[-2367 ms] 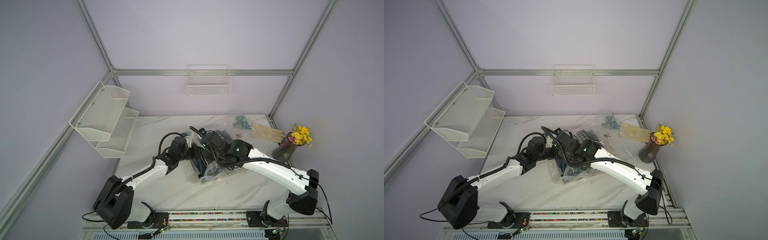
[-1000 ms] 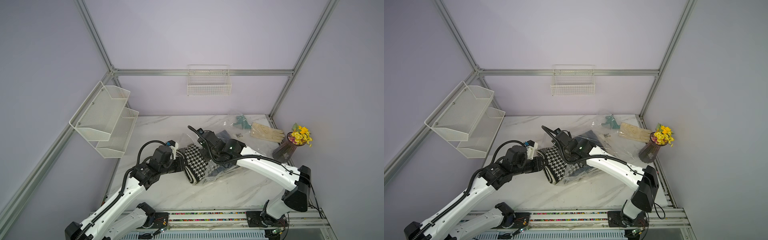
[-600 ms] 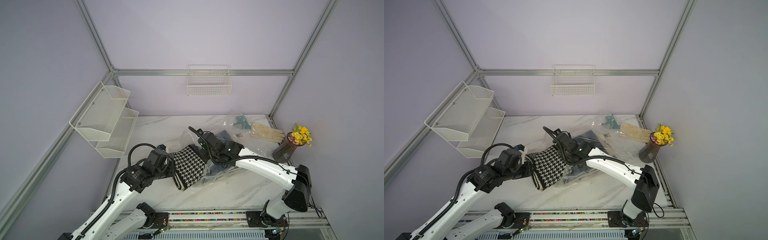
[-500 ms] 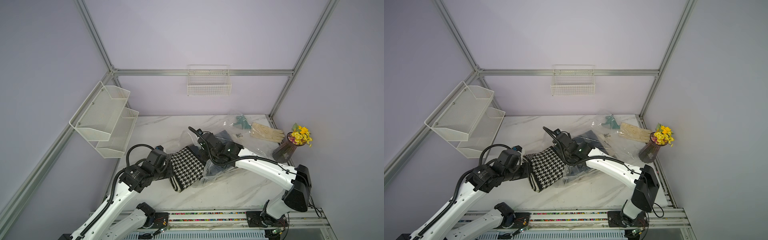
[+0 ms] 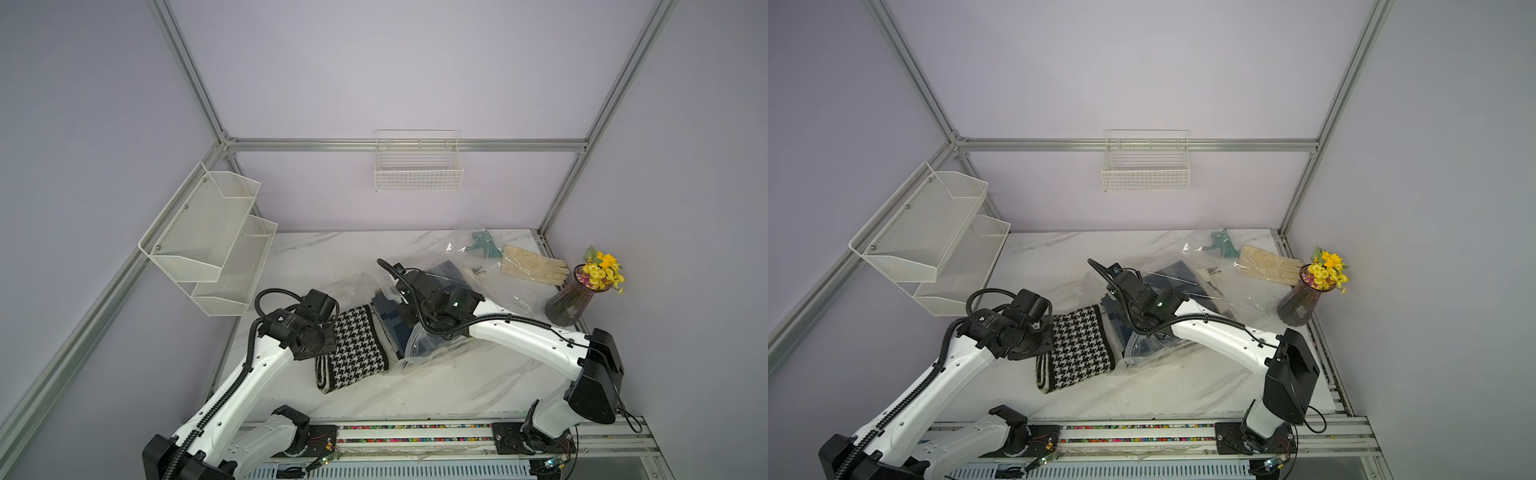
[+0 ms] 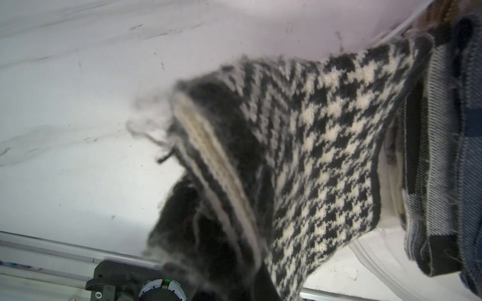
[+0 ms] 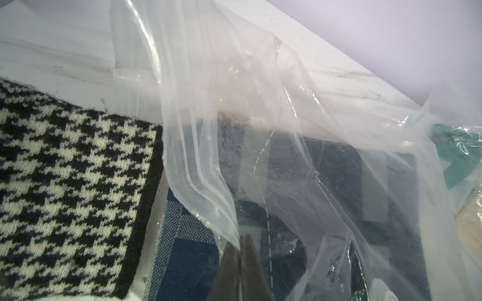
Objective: Take the scarf out of the vacuum bag
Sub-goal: Take out the scarf from the vacuum bag, then move the scarf to the center of the board.
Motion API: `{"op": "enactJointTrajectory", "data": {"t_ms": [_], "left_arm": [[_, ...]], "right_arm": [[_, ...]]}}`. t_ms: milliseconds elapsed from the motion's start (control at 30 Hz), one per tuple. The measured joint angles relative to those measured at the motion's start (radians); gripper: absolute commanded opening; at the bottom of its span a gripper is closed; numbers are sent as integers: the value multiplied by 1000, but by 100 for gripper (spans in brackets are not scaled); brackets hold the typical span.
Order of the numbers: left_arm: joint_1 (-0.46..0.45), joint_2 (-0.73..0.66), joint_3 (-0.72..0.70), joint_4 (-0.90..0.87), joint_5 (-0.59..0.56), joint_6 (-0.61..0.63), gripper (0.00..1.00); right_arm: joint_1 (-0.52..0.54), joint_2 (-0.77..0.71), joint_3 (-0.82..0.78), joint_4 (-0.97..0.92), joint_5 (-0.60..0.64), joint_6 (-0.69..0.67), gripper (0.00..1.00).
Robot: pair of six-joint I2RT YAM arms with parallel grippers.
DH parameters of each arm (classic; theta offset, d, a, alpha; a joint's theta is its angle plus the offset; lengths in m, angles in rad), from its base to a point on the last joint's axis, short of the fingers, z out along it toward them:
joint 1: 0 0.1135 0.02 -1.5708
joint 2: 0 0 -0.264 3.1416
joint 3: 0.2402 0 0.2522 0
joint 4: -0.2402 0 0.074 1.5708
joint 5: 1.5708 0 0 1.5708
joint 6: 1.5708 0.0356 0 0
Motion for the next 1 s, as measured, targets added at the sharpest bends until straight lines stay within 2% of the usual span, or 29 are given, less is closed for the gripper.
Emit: {"op": "enactJointTrajectory", "data": {"t_ms": [200, 400, 700, 1000], "left_arm": [[111, 90, 34, -4, -5, 53, 12], [171, 156, 87, -5, -11, 103, 10], [204, 198, 119, -18, -45, 146, 7], [216, 342, 222, -42, -166, 227, 3]], "right_arm": [[-4, -35, -27, 2, 7, 0, 0], [-17, -50, -32, 2, 17, 1, 0], [-30, -56, -42, 3, 17, 2, 0], [-42, -58, -43, 4, 16, 2, 0]]}}
